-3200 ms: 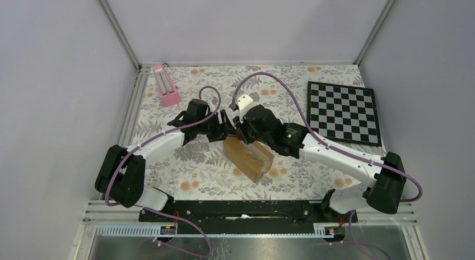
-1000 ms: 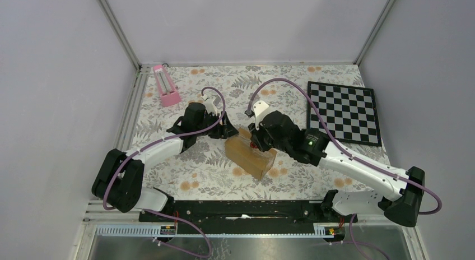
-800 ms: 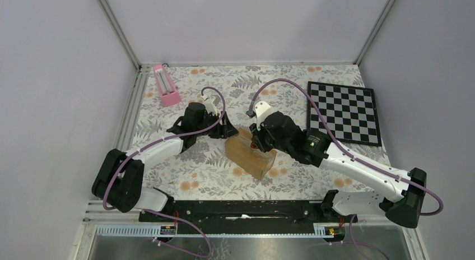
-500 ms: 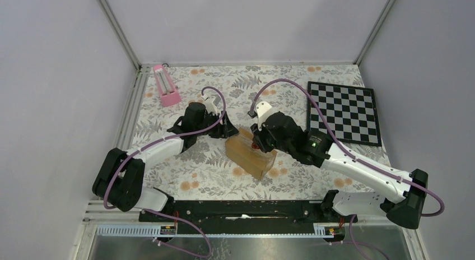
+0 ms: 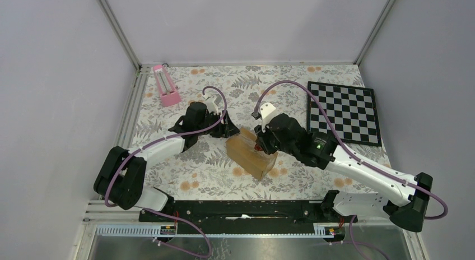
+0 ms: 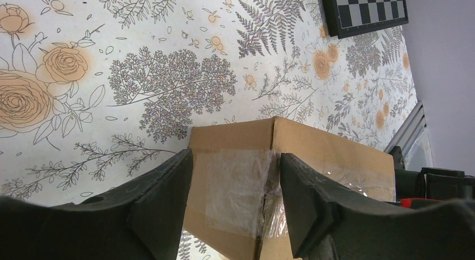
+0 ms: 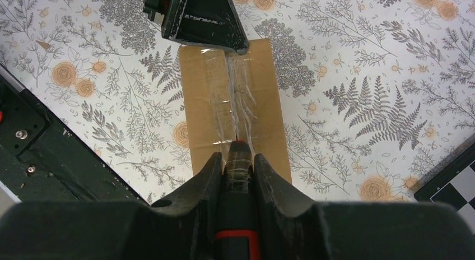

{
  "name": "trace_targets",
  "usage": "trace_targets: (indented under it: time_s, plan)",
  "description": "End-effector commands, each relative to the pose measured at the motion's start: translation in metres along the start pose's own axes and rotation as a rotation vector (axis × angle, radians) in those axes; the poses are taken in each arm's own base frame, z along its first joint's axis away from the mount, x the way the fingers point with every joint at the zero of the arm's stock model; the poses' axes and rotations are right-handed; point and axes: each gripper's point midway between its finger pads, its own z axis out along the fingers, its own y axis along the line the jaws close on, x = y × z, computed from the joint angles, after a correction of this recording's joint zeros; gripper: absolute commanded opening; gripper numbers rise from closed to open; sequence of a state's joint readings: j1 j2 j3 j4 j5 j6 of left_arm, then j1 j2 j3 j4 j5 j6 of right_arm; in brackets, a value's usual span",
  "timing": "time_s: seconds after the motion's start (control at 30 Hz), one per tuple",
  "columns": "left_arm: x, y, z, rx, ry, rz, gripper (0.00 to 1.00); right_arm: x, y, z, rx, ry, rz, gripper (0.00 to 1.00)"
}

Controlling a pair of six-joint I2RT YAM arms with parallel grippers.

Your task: Unpack the express box

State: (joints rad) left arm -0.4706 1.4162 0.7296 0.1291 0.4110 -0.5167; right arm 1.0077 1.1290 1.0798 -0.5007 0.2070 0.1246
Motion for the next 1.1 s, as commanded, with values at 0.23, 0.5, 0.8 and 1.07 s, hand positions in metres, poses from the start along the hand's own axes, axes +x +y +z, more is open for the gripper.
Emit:
trace_targets:
  time_s: [0.23,0.5,0.8,1.07]
  plan:
    - [-0.002,0.075,-0.002,-0.316,-0.027,0.015,0.61,0.067,-0.007,-0.028,-0.006,0.256,-0.029,0.0]
    - [-0.005,0.08,-0.004,-0.337,-0.037,0.009,0.61,0.067,-0.008,-0.033,-0.001,0.255,-0.022,0.0]
    - [-0.008,0.083,-0.006,-0.351,-0.046,0.001,0.61,0.07,-0.012,-0.041,0.014,0.249,-0.009,0.0]
    - [-0.008,0.085,-0.008,-0.365,-0.056,-0.003,0.61,0.076,-0.015,-0.046,0.023,0.254,0.004,0.0]
